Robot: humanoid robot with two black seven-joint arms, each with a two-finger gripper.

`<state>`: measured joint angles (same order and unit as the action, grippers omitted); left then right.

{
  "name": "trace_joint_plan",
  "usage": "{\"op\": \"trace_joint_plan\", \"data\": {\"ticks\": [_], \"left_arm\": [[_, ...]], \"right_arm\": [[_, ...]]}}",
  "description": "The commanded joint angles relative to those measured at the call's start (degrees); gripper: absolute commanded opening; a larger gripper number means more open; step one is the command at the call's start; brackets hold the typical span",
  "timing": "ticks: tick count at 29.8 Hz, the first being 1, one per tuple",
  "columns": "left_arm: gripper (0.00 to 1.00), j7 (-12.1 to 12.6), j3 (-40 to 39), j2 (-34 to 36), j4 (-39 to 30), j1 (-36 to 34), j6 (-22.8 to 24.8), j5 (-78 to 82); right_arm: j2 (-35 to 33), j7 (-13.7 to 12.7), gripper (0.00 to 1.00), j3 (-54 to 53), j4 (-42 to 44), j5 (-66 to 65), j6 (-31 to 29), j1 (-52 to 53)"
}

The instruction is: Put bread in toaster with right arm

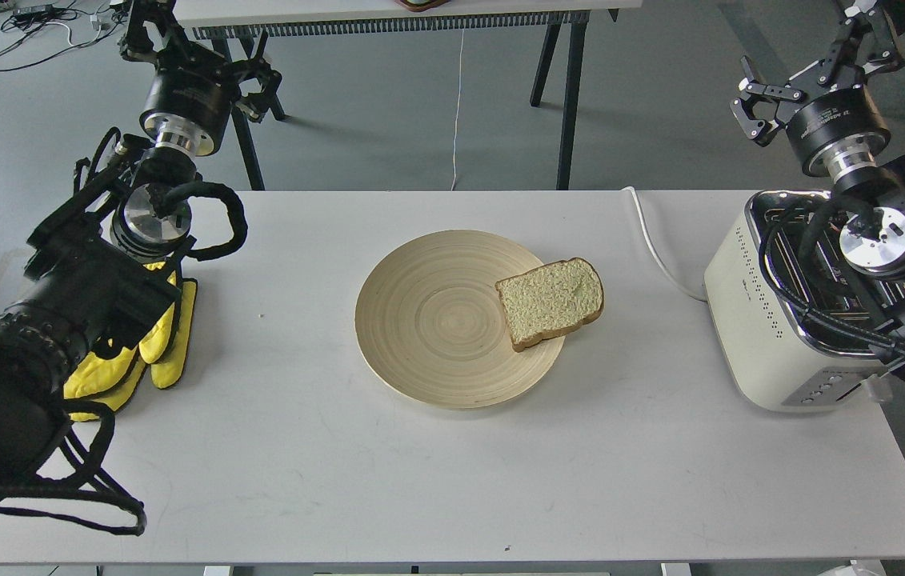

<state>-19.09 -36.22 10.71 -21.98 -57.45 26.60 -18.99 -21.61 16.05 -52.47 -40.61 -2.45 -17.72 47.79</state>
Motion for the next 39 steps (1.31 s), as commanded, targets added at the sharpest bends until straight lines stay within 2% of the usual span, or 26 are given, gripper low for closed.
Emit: {"op": "trace_joint_plan", "data": {"ticks": [1,11,17,22,27,33,39], "left_arm": [[1.00,0.02,0.00,-0.07,0.01,-0.03,-0.32,0.01],[1.00,0.02,0.00,-0.07,0.01,-0.03,-0.24,0.01],[1.00,0.02,0.09,-0.16,0.01,-0.03,-0.24,0.01],[1.00,0.02,0.09,-0.16,0.01,-0.03,-0.24,0.01],[1.00,0.02,0.09,-0.16,0.01,-0.03,-0.32,0.01],[1.00,0.02,0.09,-0.16,0.01,-0.03,-0.41,0.01],[1.00,0.02,0.09,-0.16,0.01,-0.03,-0.50,0.01]], "right_arm": [[-2.28,0.21,0.98,2.81,-6.04,-5.26,3.56,-0.50],[-9.58,0.30,0.97,16.85,-23.09,-32.84,20.51,-4.55],[-9.24,-1.28,0.97,30.48,-23.81,-43.86,29.23,-3.58],[-8.71,-6.02,0.97,37.34,-23.28,-47.46,30.73,-2.44],[-7.84,-8.57,0.92,41.65,-20.39,-49.49,30.64,-1.04],[-3.27,-10.50,0.84,45.53,-15.65,-49.49,30.73,-0.50],[0.69,-11.04,0.84,45.62,-11.16,-49.05,30.47,-1.12]]}}
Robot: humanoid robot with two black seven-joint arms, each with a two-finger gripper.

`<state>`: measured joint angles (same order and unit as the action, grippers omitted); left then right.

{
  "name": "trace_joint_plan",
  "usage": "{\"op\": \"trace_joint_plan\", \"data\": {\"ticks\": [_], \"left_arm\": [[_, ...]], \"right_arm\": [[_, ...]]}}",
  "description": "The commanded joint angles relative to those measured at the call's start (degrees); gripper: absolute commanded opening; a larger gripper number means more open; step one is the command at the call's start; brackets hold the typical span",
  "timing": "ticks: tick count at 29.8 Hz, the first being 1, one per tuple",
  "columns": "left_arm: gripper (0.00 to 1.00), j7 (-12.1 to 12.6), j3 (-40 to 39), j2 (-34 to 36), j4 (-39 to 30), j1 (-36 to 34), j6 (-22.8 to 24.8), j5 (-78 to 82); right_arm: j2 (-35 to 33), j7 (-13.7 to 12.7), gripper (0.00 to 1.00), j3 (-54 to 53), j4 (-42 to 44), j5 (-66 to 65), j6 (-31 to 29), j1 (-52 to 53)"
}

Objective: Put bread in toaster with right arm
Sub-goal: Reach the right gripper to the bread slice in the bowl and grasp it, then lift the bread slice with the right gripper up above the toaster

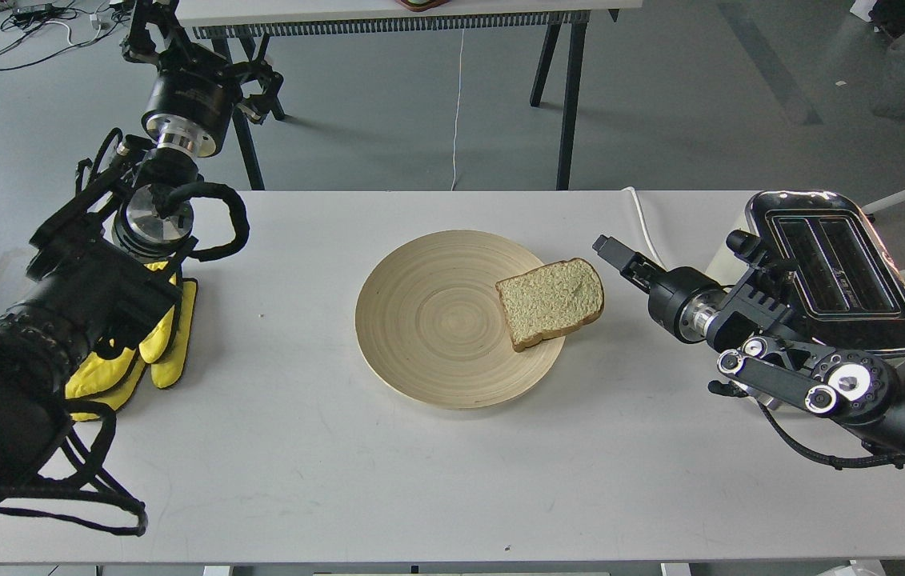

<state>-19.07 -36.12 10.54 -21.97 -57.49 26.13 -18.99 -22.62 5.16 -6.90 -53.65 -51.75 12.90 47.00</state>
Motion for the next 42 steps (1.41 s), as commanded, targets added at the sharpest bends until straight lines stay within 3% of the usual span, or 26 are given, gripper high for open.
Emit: {"op": "trace_joint_plan", "data": {"ticks": [1,7,15,21,24,32,38,42], "left_arm": [[1.00,0.00,0.00,0.00,0.00,0.01,-0.03,0.01],[1.00,-0.09,-0.44,0.09,0.00,0.01,-0.03,0.01],[1.00,-0.09,-0.44,0.09,0.00,0.01,-0.03,0.00],[1.00,-0.09,-0.27,0.09,0.00,0.01,-0.03,0.00],[1.00,-0.09,-0.18,0.09,0.00,0.01,-0.03,-0.08],[1.00,-0.09,-0.53,0.09,0.00,0.01,-0.12,-0.08],[1.00,-0.09,-0.62,0.09,0.00,0.01,-0.12,-0.08],[1.00,-0.09,-0.62,0.09,0.00,0.01,-0.12,0.00]], "right_arm": [[2.05,-0.15,0.83,0.04,2.40,0.34,-0.24,-0.41],[6.00,-0.24,0.78,0.04,4.43,0.60,-0.51,-2.08],[7.85,-0.85,0.56,0.04,6.62,0.77,-0.51,-2.96],[8.03,-0.76,0.15,-0.05,6.71,0.78,-0.51,-2.96],[8.03,-0.68,0.02,-0.05,6.45,0.78,0.02,-2.96],[4.88,-0.76,0.00,-0.14,-2.94,0.43,2.48,-1.47],[-7.33,-0.76,0.00,-0.14,-12.87,0.69,2.48,2.39],[-19.63,-0.41,0.01,-0.40,-21.21,0.78,2.04,6.17]]}}
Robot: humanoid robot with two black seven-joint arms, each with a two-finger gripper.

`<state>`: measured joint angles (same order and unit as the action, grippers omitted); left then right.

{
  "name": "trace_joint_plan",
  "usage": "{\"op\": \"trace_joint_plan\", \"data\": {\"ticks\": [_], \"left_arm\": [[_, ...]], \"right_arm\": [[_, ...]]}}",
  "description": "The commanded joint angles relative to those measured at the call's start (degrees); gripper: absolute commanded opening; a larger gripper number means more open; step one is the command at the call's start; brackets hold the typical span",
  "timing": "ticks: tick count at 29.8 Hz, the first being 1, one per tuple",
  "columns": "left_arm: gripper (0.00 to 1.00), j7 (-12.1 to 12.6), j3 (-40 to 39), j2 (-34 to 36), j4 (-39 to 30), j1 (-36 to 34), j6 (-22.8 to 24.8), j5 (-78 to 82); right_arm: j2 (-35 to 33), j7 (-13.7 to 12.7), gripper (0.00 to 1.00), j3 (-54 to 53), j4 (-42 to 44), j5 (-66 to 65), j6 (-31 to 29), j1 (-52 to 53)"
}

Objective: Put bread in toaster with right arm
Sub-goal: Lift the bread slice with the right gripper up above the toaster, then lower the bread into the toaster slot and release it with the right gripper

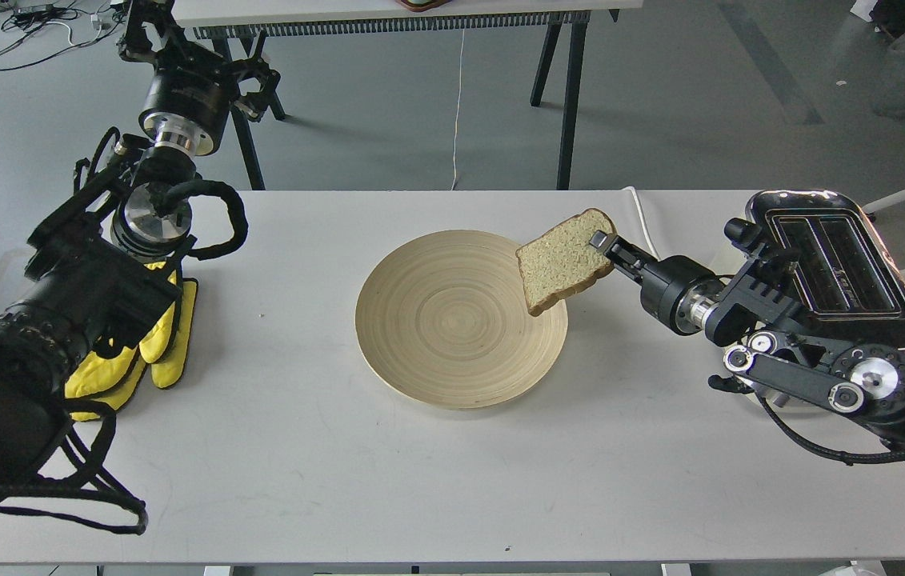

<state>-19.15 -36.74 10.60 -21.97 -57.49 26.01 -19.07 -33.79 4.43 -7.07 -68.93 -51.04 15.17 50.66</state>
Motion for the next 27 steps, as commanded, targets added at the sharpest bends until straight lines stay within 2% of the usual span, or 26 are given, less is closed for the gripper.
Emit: {"op": "trace_joint_plan", "data": {"ticks": [1,5,11,14,19,27], "left_arm": [[1.00,-0.01,0.00,-0.05,0.00,0.01,0.01,0.09],[1.00,-0.01,0.09,-0.05,0.00,0.01,-0.08,0.09],[1.00,-0.01,0.09,-0.05,0.00,0.01,-0.08,0.09],[1.00,-0.10,0.18,-0.05,0.00,0.01,-0.08,0.00],[1.00,-0.10,0.27,-0.05,0.00,0.01,-0.08,0.08],[1.00,-0.19,0.27,-0.05,0.00,0.01,0.01,0.00]], "right_arm": [[-11.27,0.40,0.01,-0.31,-7.87,0.06,-0.32,3.30],[-23.84,0.67,0.01,-0.22,-14.73,-0.90,-0.41,6.38],[-36.41,0.49,0.01,-0.22,-16.94,-11.25,-0.41,6.47],[-40.37,0.49,0.01,0.04,-16.86,-14.78,-0.50,5.86],[-42.15,0.49,0.01,2.32,-16.42,-15.14,-0.41,4.36],[-40.13,0.40,0.01,6.81,-16.24,-15.41,-0.41,4.10]]}}
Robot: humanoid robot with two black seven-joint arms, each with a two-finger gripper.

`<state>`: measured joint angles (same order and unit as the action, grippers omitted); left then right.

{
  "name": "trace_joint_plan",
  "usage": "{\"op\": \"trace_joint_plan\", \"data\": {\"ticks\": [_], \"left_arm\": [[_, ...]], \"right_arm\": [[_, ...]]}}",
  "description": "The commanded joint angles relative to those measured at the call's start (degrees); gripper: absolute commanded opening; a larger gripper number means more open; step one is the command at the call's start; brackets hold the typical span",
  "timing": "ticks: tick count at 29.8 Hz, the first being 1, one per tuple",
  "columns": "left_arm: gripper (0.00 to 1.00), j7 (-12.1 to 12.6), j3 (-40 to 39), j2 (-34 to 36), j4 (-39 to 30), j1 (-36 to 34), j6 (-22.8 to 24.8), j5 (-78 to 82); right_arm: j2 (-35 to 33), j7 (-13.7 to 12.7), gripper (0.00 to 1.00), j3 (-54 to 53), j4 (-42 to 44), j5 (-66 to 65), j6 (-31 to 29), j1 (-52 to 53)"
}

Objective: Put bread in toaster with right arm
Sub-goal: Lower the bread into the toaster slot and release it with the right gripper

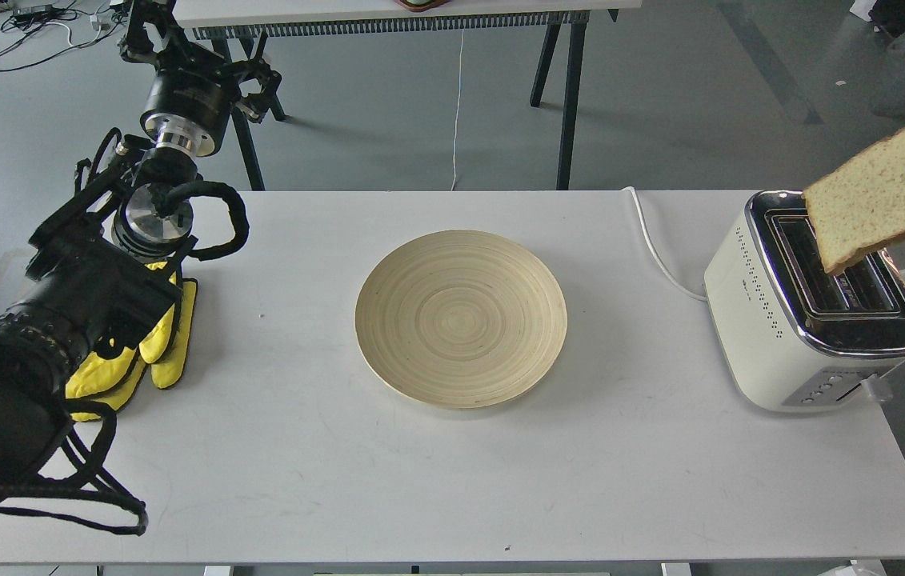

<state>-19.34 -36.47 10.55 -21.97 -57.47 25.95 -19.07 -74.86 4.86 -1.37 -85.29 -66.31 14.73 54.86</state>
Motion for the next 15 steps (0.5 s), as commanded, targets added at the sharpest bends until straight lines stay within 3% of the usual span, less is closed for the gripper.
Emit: {"op": "trace_joint_plan", "data": {"ticks": [1,9,11,14,15], "left_arm": [[1.00,0.00,0.00,0.00,0.00,-0.01,0.06,0.08],[1.00,0.00,0.00,0.00,0.00,-0.01,-0.02,0.08],[1.00,0.00,0.00,0.00,0.00,-0.01,-0.02,0.08],[1.00,0.00,0.00,0.00,0.00,-0.01,0.06,0.00],[1.00,0.00,0.00,0.00,0.00,-0.01,-0.02,0.08]], "right_arm": [[1.21,-0.02,0.01,1.45,0.12,-0.22,0.03,-0.10],[1.30,-0.20,0.02,2.34,0.12,-0.23,0.12,-0.71],[1.30,-0.20,0.07,2.34,0.12,-0.23,0.12,-1.68],[1.82,-0.02,0.35,2.25,0.21,-0.14,0.12,-1.95],[2.09,0.06,0.52,2.16,0.21,0.04,0.21,-1.86]]}}
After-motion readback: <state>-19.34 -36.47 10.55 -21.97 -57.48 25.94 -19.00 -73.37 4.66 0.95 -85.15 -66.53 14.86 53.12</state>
